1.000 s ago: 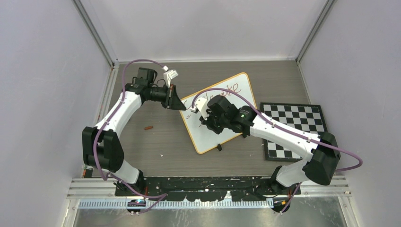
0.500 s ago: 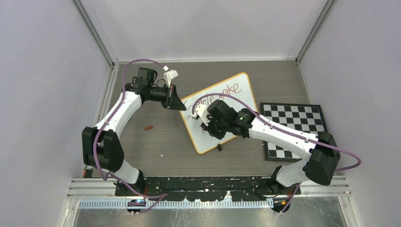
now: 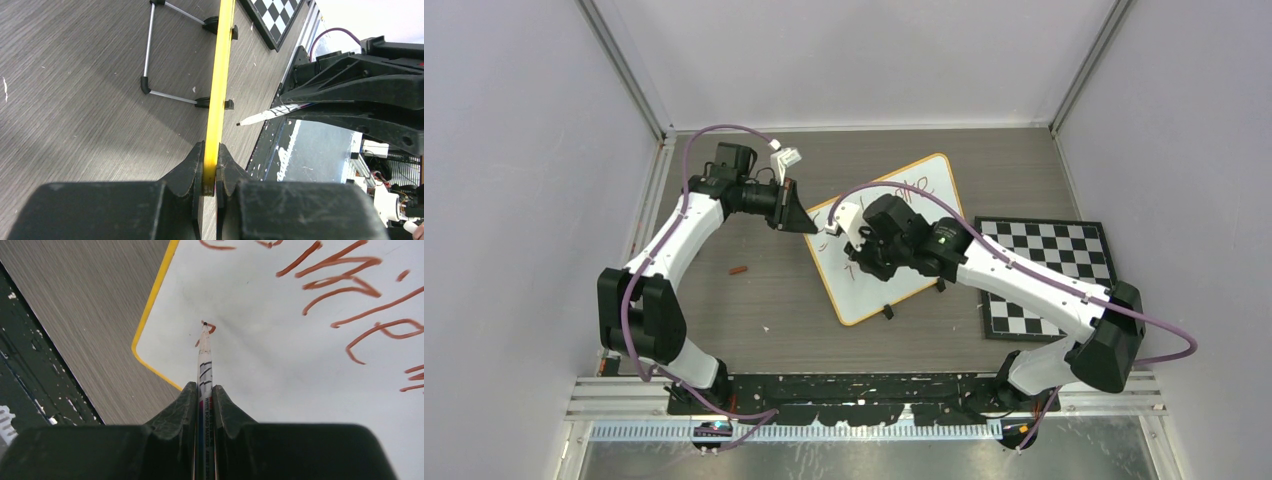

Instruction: Write a sentence on the whiteboard

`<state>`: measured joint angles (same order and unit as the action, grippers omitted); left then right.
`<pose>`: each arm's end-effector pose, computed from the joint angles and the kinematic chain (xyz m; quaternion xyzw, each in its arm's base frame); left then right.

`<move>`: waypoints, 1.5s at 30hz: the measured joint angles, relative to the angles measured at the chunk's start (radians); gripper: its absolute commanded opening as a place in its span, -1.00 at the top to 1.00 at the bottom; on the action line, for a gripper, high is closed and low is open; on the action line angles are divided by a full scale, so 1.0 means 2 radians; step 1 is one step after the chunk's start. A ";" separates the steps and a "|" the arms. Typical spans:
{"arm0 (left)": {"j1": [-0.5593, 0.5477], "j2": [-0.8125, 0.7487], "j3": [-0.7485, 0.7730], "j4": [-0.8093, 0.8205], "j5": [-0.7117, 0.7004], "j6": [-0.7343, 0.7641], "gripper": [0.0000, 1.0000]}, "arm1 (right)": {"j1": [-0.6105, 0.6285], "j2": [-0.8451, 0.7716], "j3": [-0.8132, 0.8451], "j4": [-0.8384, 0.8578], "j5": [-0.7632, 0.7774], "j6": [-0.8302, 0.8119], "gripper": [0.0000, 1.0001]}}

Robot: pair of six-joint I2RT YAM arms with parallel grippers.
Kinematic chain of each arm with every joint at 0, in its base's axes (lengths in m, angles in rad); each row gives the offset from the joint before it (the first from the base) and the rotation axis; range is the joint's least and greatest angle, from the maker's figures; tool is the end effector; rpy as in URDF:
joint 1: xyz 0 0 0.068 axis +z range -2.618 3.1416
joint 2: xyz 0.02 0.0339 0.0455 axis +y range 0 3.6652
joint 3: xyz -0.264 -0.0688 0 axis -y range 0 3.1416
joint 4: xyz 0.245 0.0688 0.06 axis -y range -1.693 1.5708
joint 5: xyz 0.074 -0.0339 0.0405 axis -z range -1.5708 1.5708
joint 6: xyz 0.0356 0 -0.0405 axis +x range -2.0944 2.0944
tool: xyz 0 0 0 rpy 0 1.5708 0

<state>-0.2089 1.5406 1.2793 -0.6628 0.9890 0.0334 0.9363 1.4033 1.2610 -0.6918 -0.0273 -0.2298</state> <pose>0.3075 -0.0956 0.2974 0.2506 0.8102 -0.4728 0.2392 0.1774 0.2427 0.3173 -0.5177 0.7760 0.1365 0.3334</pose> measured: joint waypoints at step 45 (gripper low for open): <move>0.000 0.000 0.001 -0.001 -0.001 0.001 1.00 | -0.013 0.009 0.008 0.006 0.056 0.004 0.99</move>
<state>-0.2096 1.5406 1.2804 -0.6643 0.9874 0.0345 0.9096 1.4208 1.2770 -0.6800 0.0841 -0.2211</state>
